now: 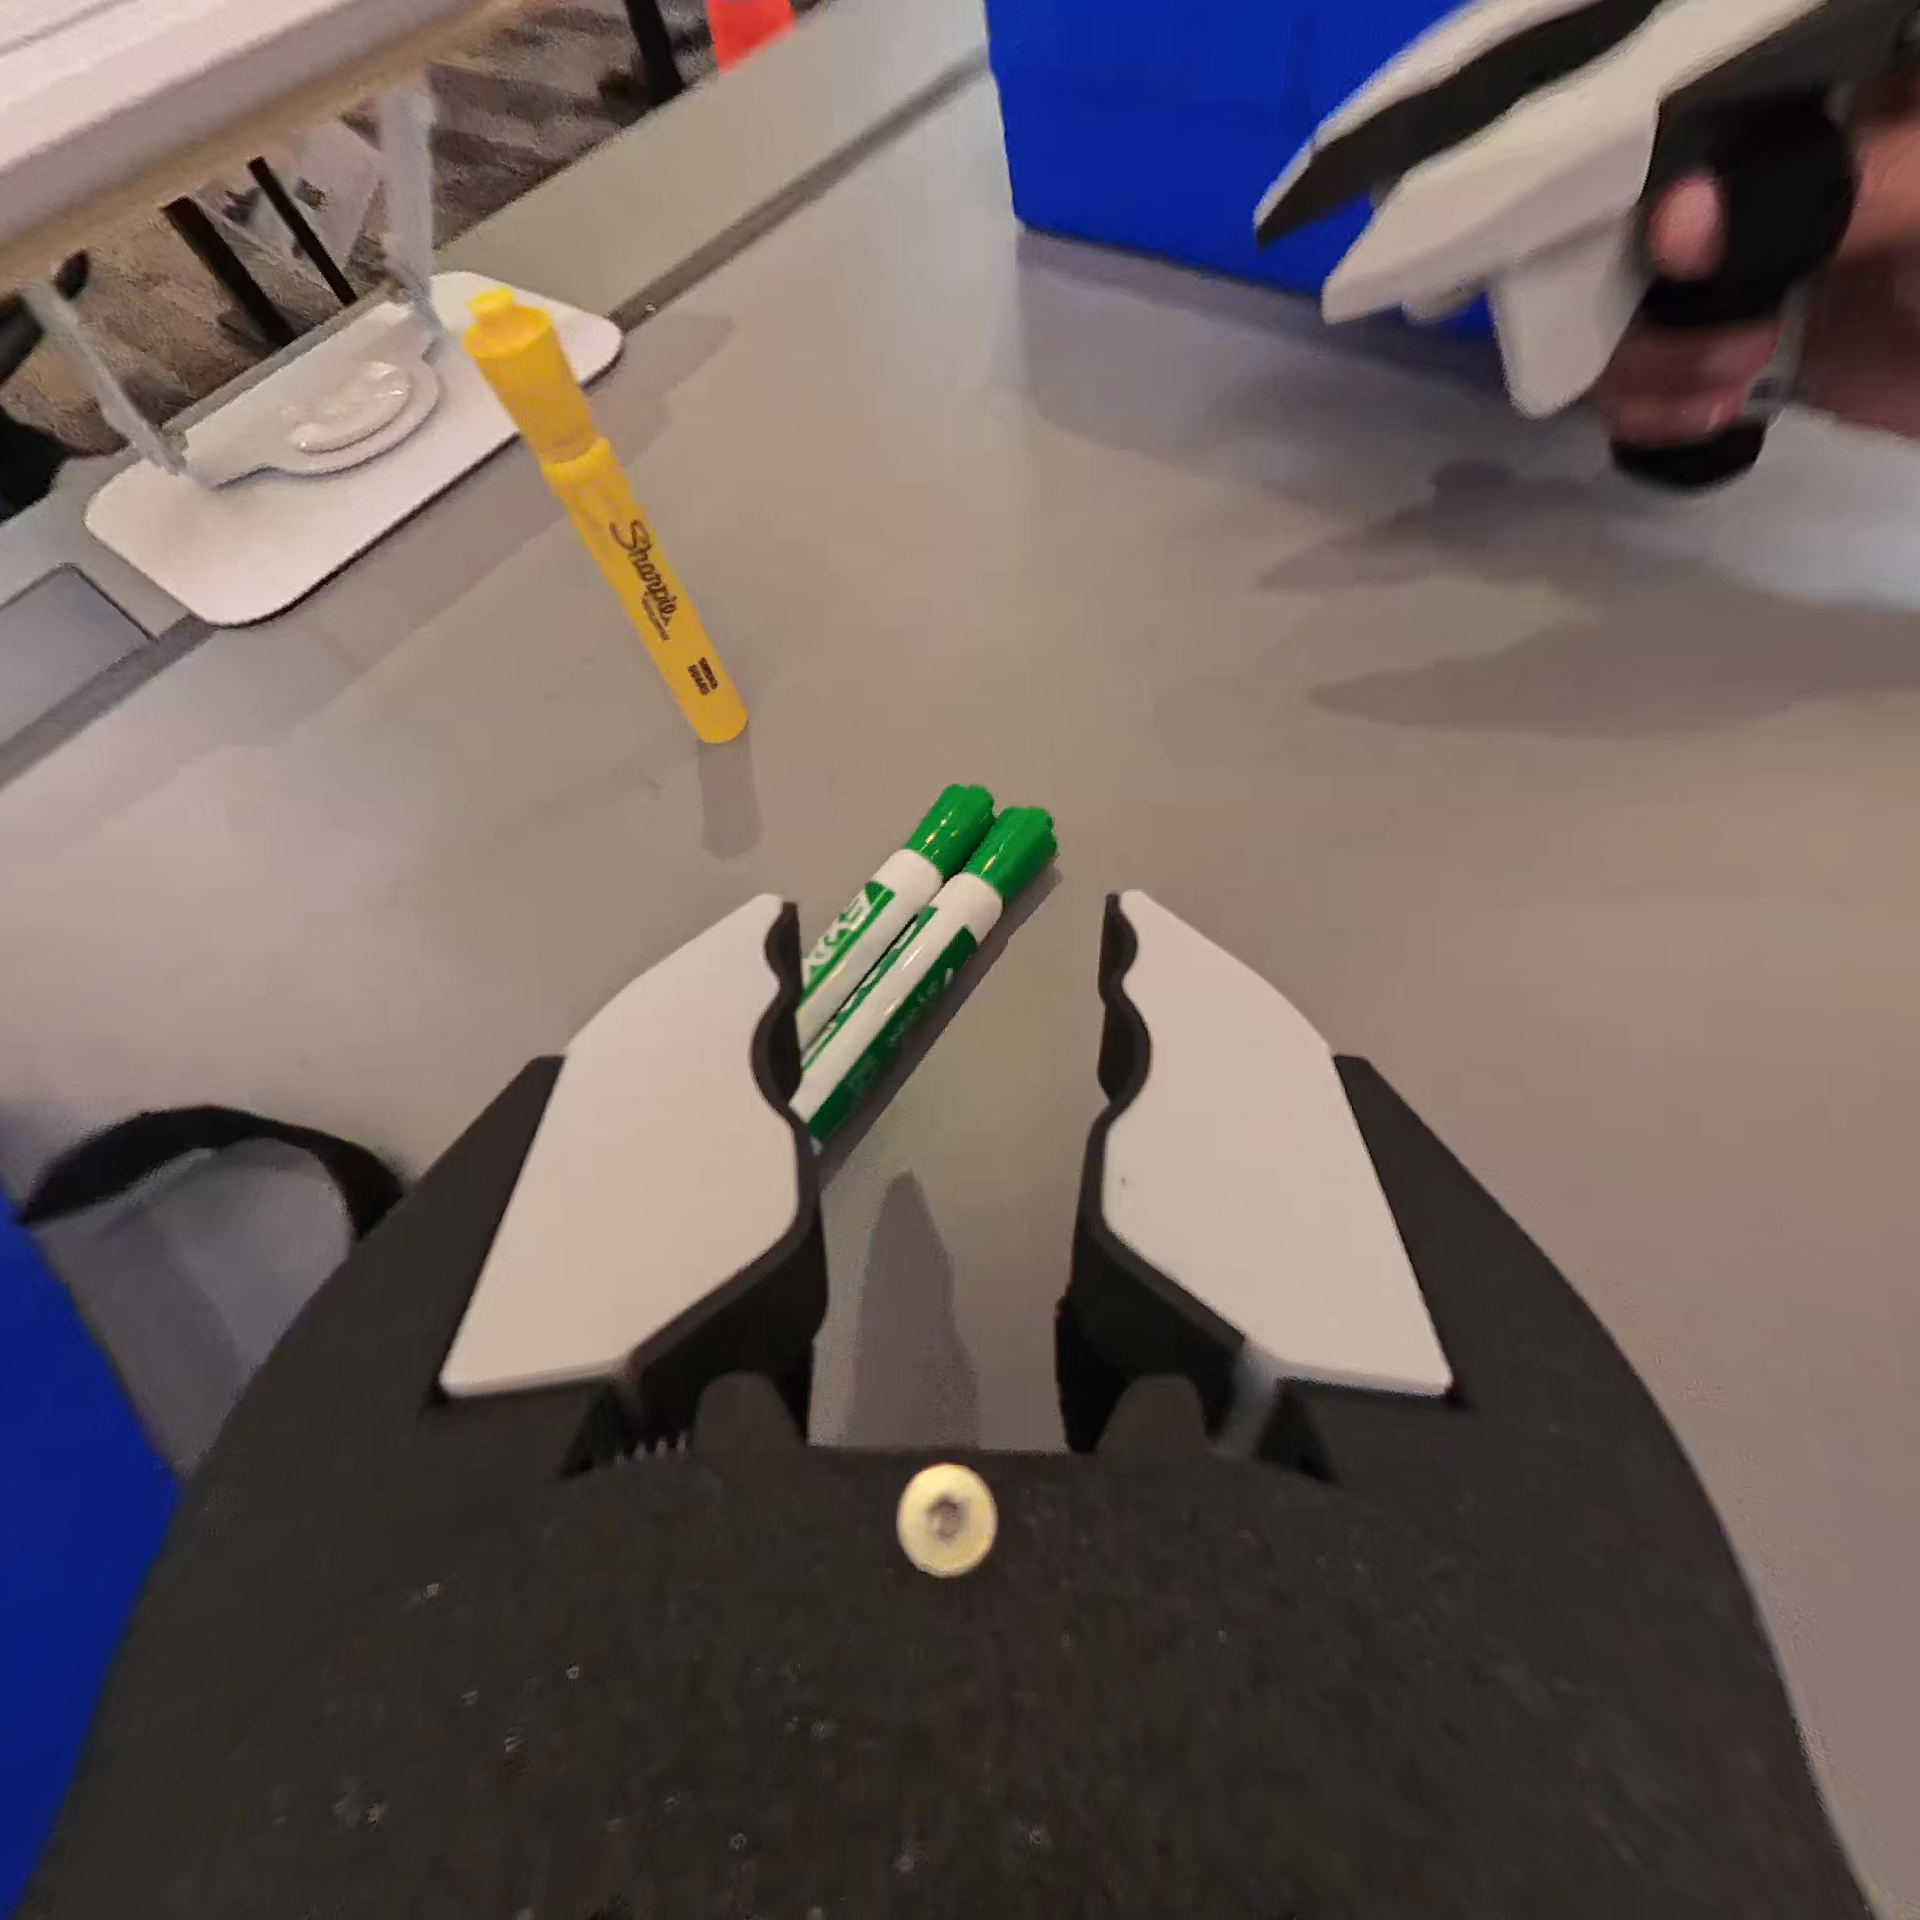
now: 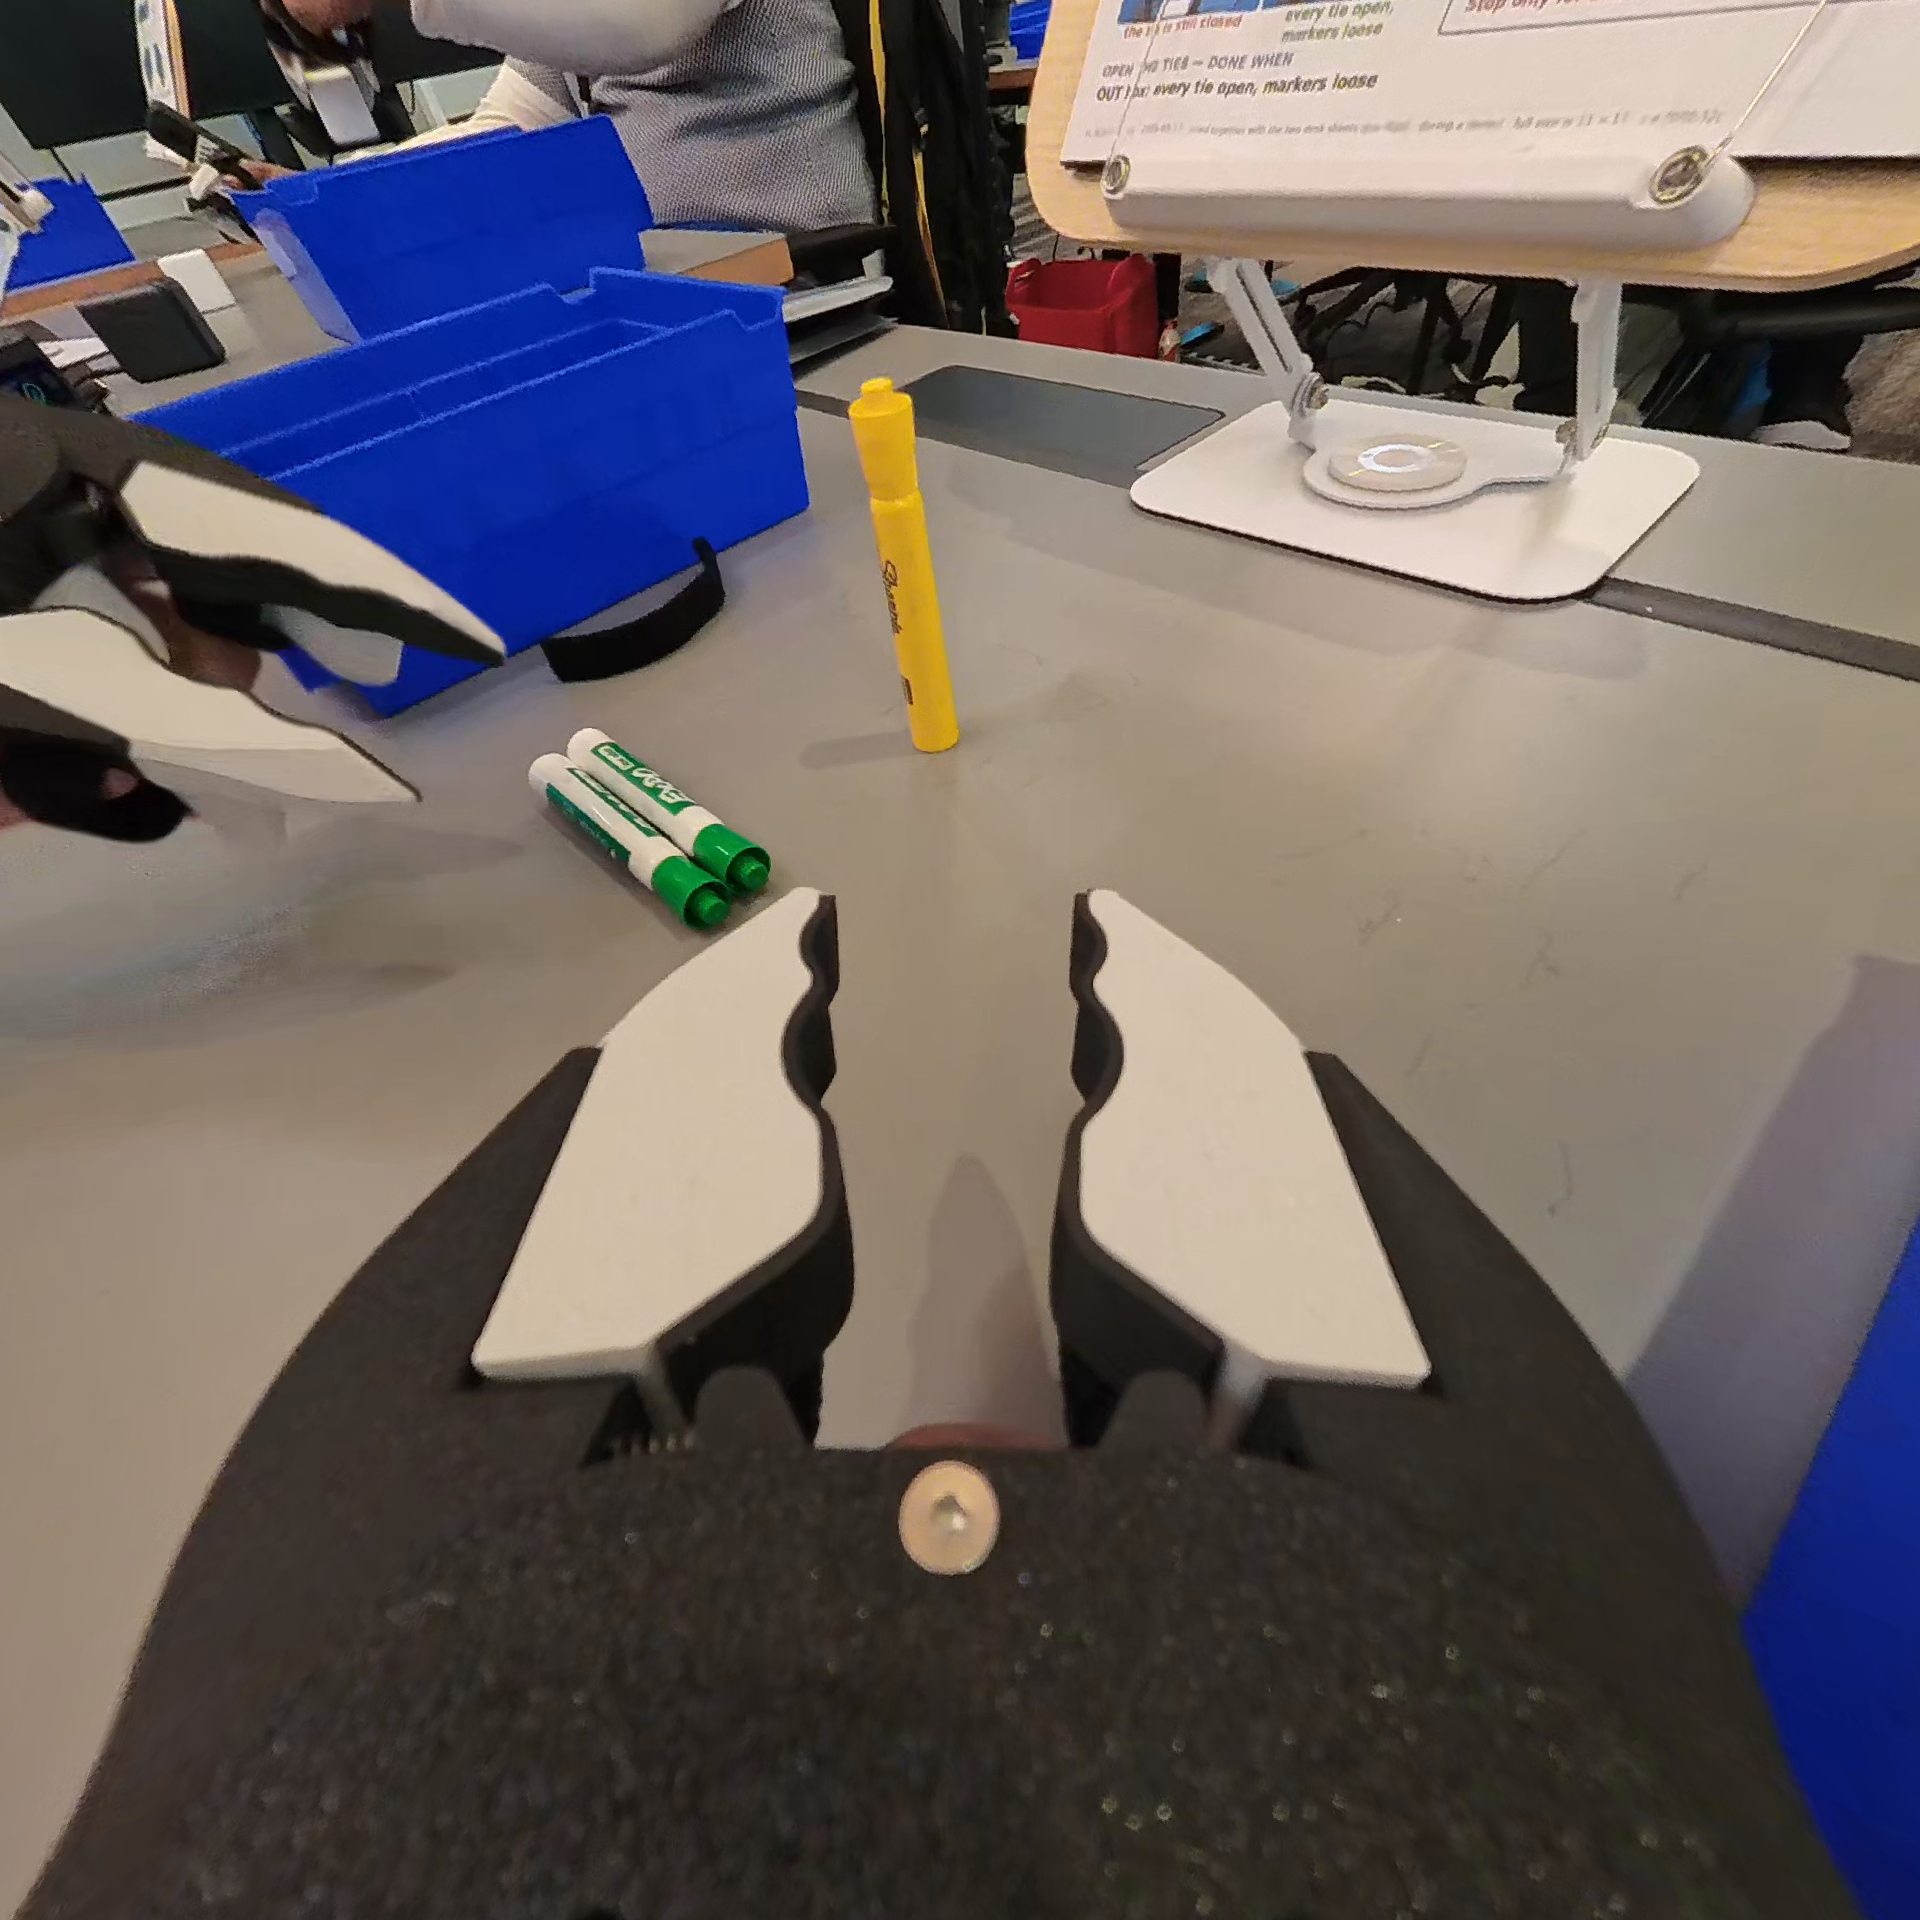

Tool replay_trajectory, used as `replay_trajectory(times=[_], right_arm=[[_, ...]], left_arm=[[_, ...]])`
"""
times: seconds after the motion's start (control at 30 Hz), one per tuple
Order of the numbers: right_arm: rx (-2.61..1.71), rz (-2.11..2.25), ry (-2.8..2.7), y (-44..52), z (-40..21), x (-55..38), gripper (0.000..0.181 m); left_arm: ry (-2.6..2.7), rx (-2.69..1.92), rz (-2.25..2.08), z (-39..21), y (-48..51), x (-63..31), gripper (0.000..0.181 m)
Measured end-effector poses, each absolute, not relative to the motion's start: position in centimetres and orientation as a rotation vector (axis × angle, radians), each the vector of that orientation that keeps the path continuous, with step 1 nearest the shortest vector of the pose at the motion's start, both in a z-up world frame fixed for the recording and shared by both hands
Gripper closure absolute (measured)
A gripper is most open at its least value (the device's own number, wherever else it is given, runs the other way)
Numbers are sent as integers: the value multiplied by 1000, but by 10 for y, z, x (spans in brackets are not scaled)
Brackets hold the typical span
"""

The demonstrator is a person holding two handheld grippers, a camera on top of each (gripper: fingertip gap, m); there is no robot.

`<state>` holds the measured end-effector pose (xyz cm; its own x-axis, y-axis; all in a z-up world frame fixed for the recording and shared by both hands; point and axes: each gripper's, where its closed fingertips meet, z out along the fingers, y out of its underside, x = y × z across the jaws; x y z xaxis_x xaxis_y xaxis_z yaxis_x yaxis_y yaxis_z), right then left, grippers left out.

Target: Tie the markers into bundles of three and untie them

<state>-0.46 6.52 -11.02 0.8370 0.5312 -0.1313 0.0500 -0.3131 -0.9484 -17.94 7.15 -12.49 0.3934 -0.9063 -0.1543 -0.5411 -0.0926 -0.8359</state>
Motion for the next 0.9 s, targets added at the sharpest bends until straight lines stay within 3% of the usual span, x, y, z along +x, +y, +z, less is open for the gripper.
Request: replay_trajectory(times=[0.4,0.9], right_arm=[[-1853,529,-468,63,-112,-10,139],[-1861,540,-467,63,-113,-7,139]], left_arm=[[2064,-1797,-119,-152,89,-183,129],[2240,-1827,-120,-186,95,-151,129]])
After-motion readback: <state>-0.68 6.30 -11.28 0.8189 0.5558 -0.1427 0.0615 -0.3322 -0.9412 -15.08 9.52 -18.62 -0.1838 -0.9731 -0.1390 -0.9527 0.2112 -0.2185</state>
